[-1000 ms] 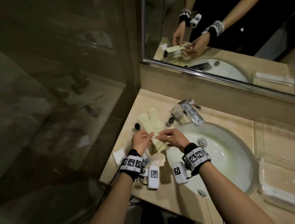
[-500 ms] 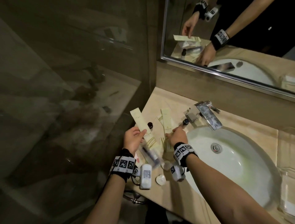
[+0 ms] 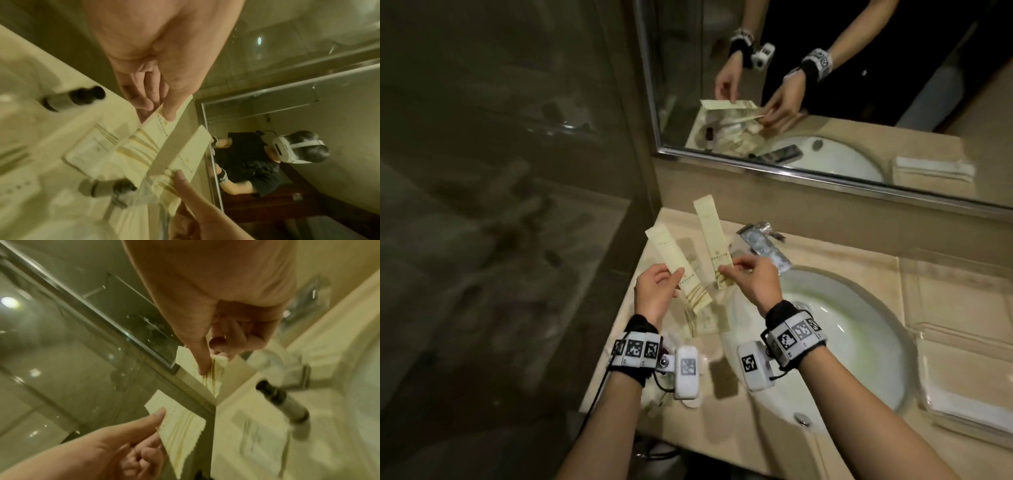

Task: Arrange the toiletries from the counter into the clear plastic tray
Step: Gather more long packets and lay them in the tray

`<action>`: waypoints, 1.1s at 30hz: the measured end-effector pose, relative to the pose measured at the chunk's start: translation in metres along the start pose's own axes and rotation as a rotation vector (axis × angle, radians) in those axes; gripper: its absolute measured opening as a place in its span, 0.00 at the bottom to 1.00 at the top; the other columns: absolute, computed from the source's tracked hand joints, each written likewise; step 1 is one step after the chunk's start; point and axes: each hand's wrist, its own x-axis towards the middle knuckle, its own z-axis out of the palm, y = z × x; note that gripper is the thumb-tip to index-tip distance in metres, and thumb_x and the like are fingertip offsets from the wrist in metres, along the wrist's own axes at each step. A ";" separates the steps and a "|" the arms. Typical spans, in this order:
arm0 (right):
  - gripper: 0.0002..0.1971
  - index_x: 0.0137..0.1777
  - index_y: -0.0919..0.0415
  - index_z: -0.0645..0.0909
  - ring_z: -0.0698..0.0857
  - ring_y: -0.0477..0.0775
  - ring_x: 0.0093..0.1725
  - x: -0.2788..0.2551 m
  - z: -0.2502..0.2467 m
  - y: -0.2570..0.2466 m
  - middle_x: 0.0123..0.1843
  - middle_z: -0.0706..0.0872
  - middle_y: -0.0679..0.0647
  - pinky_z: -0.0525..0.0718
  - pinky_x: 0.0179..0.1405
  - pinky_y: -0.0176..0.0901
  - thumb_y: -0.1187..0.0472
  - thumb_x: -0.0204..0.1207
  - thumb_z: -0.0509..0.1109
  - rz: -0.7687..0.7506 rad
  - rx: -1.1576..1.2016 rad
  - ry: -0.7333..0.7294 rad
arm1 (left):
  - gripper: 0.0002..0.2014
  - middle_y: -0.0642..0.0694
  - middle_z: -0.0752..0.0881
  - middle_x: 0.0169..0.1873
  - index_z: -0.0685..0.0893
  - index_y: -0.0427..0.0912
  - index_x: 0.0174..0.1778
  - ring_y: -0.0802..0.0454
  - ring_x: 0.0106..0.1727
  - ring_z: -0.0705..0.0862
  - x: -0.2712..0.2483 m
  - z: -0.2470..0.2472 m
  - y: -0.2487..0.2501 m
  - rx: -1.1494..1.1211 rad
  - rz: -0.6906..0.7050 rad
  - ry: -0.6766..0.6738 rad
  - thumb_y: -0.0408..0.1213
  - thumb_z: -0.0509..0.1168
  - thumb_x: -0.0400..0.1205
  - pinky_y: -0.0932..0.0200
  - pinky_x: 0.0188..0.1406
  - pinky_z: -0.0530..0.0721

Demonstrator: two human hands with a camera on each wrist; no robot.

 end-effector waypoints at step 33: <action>0.31 0.77 0.72 0.68 0.89 0.58 0.37 -0.070 -0.444 0.322 0.39 0.89 0.62 0.91 0.43 0.43 0.63 0.78 0.74 0.565 0.420 0.577 | 0.10 0.42 0.87 0.35 0.83 0.29 0.53 0.53 0.34 0.83 -0.177 0.396 -0.057 0.273 -0.056 -0.405 0.32 0.69 0.80 0.66 0.28 0.81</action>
